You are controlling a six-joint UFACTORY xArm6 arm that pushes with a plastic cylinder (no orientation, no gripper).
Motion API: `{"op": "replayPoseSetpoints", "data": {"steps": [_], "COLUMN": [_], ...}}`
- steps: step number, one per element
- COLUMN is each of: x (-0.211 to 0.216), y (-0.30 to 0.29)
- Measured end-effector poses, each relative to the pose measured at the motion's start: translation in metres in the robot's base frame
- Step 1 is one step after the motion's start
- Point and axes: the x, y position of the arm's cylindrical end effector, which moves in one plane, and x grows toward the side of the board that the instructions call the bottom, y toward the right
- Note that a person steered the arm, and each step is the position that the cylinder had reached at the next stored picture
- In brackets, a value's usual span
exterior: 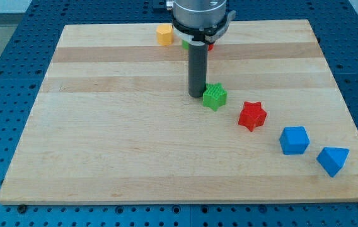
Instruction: Point your arm to the red circle
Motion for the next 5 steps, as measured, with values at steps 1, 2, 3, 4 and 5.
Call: {"op": "replayPoseSetpoints", "data": {"steps": [1, 2, 3, 4, 5], "x": [-0.033, -0.07, -0.105, -0.129, -0.158], "y": [0.0, 0.014, 0.053, 0.102, 0.111]}}
